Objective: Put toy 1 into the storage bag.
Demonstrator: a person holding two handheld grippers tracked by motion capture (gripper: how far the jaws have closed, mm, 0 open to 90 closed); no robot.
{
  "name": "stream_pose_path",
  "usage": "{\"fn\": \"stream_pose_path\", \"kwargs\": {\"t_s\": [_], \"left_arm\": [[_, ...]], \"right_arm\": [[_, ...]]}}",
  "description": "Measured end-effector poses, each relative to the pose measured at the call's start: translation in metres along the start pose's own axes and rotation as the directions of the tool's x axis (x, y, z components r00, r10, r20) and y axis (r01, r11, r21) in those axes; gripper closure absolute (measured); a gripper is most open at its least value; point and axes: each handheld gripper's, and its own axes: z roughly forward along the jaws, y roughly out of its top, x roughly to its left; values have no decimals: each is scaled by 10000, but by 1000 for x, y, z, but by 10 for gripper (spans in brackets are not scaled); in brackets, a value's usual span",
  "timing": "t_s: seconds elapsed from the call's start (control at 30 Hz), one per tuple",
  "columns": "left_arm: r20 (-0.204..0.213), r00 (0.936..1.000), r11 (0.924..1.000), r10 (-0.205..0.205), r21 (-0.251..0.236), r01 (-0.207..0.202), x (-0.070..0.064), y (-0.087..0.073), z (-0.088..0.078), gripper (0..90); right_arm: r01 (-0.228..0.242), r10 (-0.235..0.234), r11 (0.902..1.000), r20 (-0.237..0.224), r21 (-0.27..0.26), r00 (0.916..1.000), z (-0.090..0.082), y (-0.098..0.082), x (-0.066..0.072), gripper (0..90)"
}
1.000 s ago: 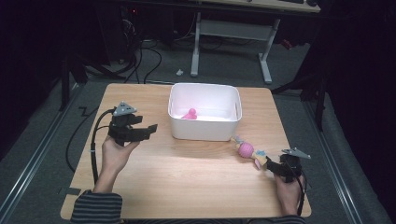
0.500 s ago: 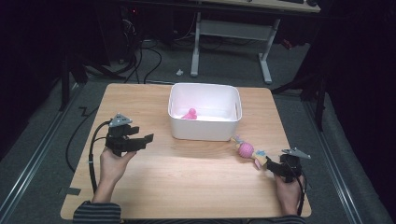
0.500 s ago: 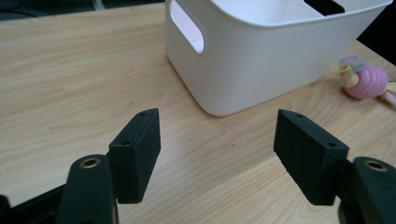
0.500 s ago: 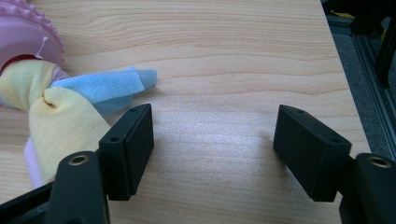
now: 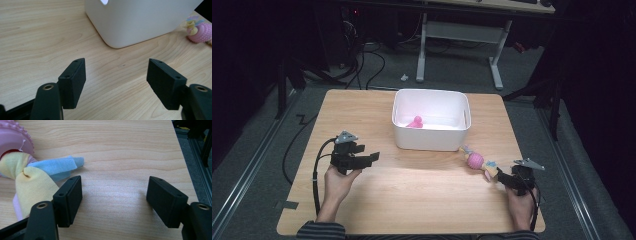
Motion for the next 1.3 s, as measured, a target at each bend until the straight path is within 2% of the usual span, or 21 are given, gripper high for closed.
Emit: {"fn": "stream_pose_path", "kwargs": {"t_s": [0.3,0.43,0.63,0.8,0.93,1.1,1.2,1.3], "left_arm": [[15,10000,9992,-71,393,70,-2,-13,17,321],[-78,9999,9986,86,513,-82,-5,-18,24,320],[-152,9999,9969,6,792,6,-6,-27,35,320],[-231,9997,9963,110,857,-90,-9,-33,44,318],[-393,9989,9934,261,1123,-215,-10,-39,53,318],[-765,9958,9934,495,1073,-411,-12,-44,62,319],[-894,9948,9927,483,1144,-379,-10,-48,68,320],[-1074,9922,9939,626,976,-521,-10,-48,69,323]], "right_arm": [[12,-12,10000,2,-5,10000,0,0,0,292],[15,-15,10000,1,-7,10000,0,0,0,292],[55,-55,10000,-3,-16,10000,0,0,0,292],[36,-36,10000,-4,-15,10000,0,0,0,291],[0,0,10000,0,-3,10000,0,0,0,291],[8,-8,10000,-1,-4,10000,0,0,0,291],[78,-78,10000,-3,-25,10000,0,0,-1,291],[36,-36,10000,-1,-12,10000,0,0,0,291]]}}
